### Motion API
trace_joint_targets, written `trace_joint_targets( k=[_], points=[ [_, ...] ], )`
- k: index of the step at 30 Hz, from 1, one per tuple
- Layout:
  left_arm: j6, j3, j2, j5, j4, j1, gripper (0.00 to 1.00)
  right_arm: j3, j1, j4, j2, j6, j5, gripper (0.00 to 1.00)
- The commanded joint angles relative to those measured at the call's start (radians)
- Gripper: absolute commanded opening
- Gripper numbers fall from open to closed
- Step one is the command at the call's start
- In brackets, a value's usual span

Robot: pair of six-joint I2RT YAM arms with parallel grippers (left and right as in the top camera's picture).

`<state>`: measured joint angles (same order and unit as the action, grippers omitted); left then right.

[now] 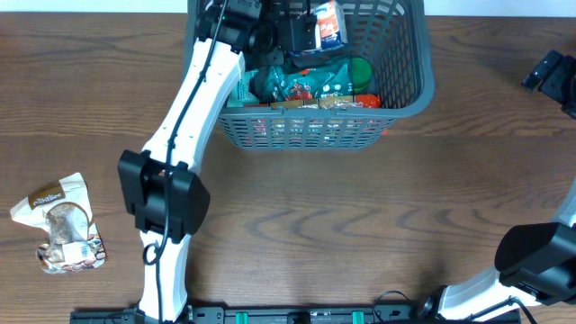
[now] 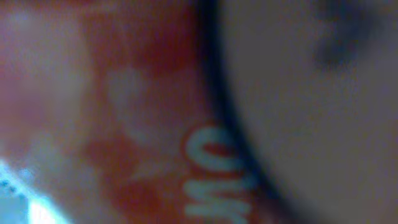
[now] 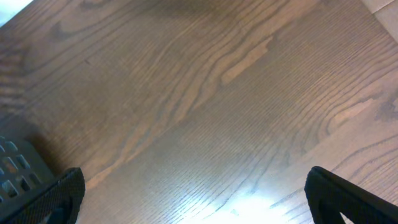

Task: Pack container
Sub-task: 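Carry the tissue box up and lower it into the basket, then open the left gripper and withdraw it to the left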

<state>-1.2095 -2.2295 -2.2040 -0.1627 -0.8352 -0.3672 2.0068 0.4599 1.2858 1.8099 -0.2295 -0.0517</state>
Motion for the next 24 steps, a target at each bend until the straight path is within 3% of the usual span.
trace_joint_targets(
  k=[1,5,9,16,20,24],
  points=[
    [0.019,-0.014,0.009,-0.001,0.003,0.008,0.46,-0.007,0.003,0.002,0.006,0.011,0.005,0.99],
    [0.044,-0.015,0.022,-0.001,0.007,0.008,0.48,-0.007,0.003,0.002,0.006,0.011,0.005,0.99],
    [0.049,-0.015,0.056,-0.001,0.007,0.008,0.78,-0.007,0.003,0.008,0.006,0.011,0.005,0.99],
    [0.086,-0.015,0.23,0.0,0.027,0.011,0.78,-0.007,0.003,0.01,0.006,0.015,0.006,0.99],
    [0.345,-0.015,0.349,0.045,0.097,0.05,0.78,-0.007,0.003,0.012,0.006,0.029,0.013,0.99],
    [0.644,-0.015,0.443,0.201,0.024,0.146,0.85,-0.007,0.003,0.016,0.006,0.034,0.013,0.99]
  ],
)
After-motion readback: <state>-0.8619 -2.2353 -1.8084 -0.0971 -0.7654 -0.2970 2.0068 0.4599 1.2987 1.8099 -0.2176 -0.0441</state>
